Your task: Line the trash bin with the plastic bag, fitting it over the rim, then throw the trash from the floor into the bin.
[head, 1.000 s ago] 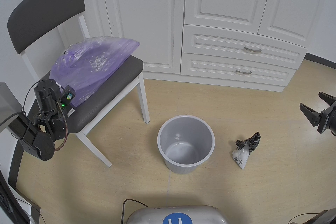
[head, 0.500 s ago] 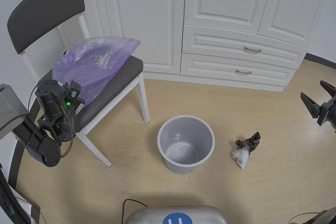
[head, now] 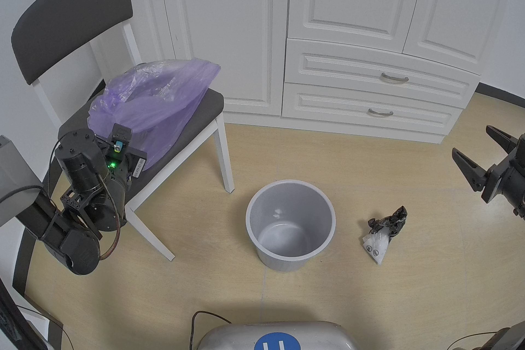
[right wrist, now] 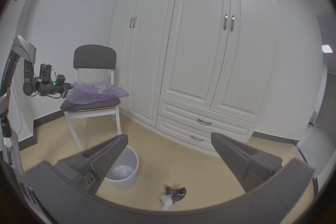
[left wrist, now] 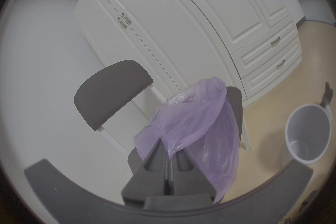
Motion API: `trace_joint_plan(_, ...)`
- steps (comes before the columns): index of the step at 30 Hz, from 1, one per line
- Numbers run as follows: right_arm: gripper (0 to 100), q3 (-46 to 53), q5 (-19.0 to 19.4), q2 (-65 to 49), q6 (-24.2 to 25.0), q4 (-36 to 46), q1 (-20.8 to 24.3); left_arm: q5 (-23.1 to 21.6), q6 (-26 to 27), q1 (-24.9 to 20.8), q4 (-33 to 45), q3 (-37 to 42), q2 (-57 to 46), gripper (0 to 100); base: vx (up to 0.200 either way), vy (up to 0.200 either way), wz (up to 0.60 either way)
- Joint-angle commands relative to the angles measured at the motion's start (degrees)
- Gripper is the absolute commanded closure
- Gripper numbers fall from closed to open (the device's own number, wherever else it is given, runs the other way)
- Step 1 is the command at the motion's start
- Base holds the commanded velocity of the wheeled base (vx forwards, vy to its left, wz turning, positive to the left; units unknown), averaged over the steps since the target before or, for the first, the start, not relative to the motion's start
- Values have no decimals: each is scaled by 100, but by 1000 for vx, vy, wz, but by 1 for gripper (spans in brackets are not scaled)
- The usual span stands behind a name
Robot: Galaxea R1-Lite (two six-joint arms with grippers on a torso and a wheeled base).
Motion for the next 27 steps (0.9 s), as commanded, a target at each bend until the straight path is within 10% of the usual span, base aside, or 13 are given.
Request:
trace_joint_plan(1,0,-469,-1204,122,148,507,1294,-6,-175,-398,-10,-329,-84,100,0,0,0)
trace_joint_plan(12,0,-653,-1266,448,1124,621,1918,-33,-561,-1303,42,-584,57,100,0,0,0)
trace_joint_plan(27,0,-495,-1459,878,1106,621,2691,-86,-1361,-1593,7,-329,-154,100,0,0,0)
